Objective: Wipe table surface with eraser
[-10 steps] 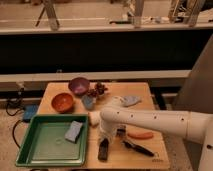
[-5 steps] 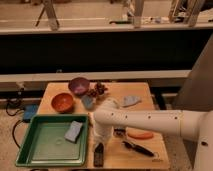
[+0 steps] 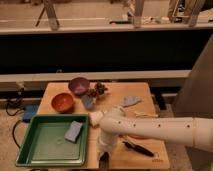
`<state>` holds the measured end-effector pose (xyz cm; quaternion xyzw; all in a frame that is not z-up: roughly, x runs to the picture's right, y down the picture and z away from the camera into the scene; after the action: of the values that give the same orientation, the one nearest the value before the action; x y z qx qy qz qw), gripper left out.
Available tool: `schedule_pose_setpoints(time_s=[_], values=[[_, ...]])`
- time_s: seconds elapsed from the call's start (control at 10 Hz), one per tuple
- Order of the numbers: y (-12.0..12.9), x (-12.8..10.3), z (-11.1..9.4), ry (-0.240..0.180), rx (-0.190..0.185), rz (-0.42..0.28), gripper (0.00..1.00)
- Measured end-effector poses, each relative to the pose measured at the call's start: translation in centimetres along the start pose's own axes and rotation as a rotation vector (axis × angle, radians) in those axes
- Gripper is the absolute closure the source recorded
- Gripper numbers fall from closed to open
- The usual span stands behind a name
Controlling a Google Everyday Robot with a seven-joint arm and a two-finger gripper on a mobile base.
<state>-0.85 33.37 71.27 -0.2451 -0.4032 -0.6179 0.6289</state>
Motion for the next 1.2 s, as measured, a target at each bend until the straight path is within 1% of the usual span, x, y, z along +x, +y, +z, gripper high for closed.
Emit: schedule_pose_setpoints(time_s=[0.2, 0.4, 0.5, 0.6, 0.7, 0.9, 1.0, 1.2], values=[[2.0, -0.1, -0.3, 0.014, -0.016, 0.042, 1.00], [4.3, 0.3, -0.5, 0.034, -0.037, 0.089, 1.00], [4.7, 0.6, -0.5, 0.039, -0.043, 0.100, 1.00], [5.2, 1.1, -0.6, 0.049, -0.051, 0.116, 1.00], [5.7, 2.3, -1.0, 0.064, -0.059, 0.130, 1.00], [5.5, 4.5, -1.3, 0.076, -0.063, 0.139, 1.00], [4.8, 5.8, -1.3, 0.080, -0.062, 0.130, 1.00], [3.0, 7.1, -1.3, 0.077, -0.052, 0.115, 1.00]])
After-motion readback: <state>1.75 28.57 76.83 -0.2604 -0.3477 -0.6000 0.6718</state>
